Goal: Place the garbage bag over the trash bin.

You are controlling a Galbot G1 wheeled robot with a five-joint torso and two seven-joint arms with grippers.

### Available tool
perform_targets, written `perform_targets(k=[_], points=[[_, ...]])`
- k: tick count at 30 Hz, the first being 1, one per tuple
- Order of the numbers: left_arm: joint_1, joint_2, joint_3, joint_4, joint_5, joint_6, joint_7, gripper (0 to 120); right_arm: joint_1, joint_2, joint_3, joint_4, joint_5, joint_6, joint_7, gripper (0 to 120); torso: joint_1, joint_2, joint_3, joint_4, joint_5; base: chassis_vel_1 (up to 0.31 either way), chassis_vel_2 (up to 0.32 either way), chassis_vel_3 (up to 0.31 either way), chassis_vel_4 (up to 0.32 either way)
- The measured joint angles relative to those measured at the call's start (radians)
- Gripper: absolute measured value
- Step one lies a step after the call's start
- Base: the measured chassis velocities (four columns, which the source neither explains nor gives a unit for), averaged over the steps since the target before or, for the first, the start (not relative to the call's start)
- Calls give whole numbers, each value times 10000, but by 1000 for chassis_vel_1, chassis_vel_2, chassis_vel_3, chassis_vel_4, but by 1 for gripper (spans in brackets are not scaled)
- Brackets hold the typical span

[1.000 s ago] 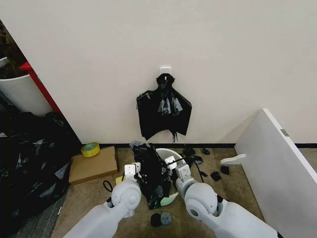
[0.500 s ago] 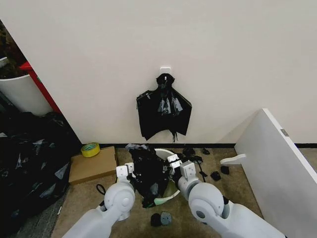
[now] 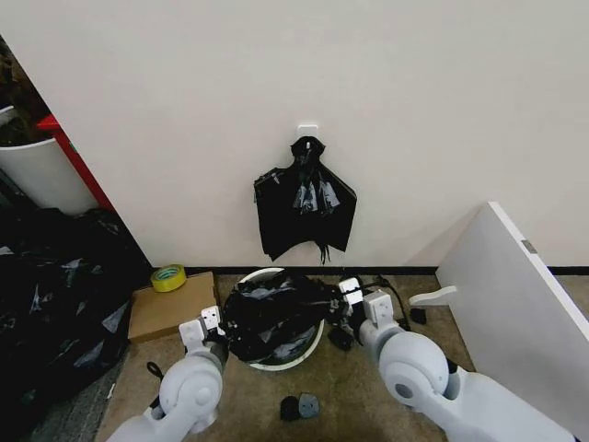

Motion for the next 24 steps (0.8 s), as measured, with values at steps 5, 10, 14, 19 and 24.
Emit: perform_targets(k=[5,10,14,19,24], points=[[155,157,-48,-235,28,-25,10,1,-149,-376,74,250,-170,-91,93,0,0,1,0,-2,0,0,0,0,0],[360,325,-102,-605,90,-8,65,1,-274,-708,22,721,-494,-106,-251,0,0,1,0,-1,0,0,0,0,0],[454,493,-116,-796,393,20,195,1,-494,-915,-9,1224,-1377,-34,-785,15,0,1,0,-1,0,0,0,0,0],[443,622,-128,-1005,542,154,284,1,-806,-1263,84,1950,-2630,309,-1517,30,0,2,0,-2,-2,0,0,0,0],[388,779,-129,-1166,943,351,547,1,-1011,-1727,69,2374,-4555,985,-3100,51,0,2,-1,-3,-2,0,0,0,0]])
